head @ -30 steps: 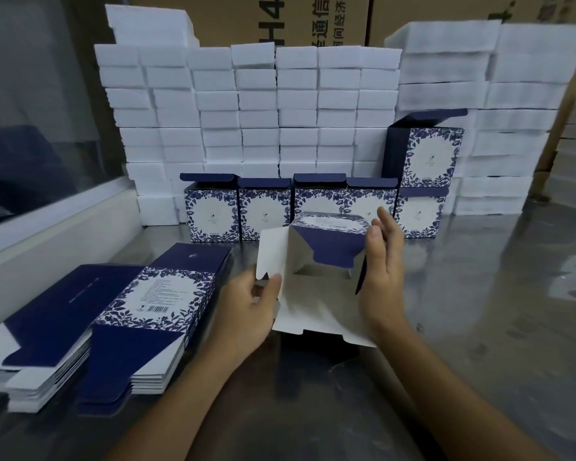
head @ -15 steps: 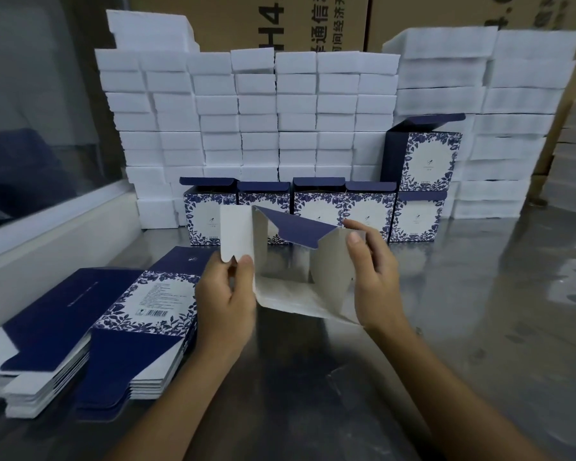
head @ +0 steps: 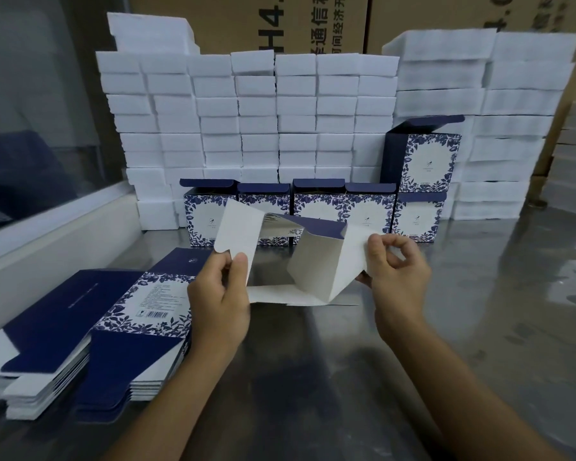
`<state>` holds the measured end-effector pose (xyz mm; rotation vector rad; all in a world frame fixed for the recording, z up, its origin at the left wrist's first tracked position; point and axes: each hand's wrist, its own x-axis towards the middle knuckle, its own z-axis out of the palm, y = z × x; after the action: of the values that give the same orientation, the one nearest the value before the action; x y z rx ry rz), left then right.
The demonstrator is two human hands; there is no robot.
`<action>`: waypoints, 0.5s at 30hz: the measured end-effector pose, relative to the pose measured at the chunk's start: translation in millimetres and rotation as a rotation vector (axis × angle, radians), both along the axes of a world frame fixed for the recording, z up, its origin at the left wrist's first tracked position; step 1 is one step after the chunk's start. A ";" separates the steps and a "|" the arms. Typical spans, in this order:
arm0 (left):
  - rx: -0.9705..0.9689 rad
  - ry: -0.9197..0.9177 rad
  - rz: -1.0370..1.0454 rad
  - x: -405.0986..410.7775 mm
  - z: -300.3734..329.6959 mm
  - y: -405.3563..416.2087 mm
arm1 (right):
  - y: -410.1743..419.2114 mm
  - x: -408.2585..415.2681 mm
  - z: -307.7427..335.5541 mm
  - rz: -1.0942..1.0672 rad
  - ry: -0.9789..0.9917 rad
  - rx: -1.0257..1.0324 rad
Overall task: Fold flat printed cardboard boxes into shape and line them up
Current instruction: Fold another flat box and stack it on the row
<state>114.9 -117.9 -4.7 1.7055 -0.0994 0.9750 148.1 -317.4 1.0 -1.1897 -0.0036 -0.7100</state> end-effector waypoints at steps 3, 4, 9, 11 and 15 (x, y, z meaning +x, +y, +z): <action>-0.069 0.023 0.011 1.1 2.1 3.6 | -0.5 0.9 -3.2 0.042 -0.035 -0.136; -0.081 0.034 0.024 1.6 1.8 4.4 | 0.0 0.8 -5.5 0.024 -0.050 -0.229; -0.142 0.073 0.070 2.7 1.1 7.8 | 5.1 2.4 -15.6 0.015 -0.082 -0.668; -0.153 0.088 0.089 3.7 0.0 10.3 | 3.0 1.3 -17.1 0.083 -0.044 -0.820; -0.138 0.091 0.086 5.1 -2.4 9.4 | 5.4 -1.9 -20.3 0.135 0.013 -1.088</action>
<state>120.1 -108.5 -7.1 1.6347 0.0999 0.9438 146.2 -312.0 -19.3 -2.2020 -0.5097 -0.5726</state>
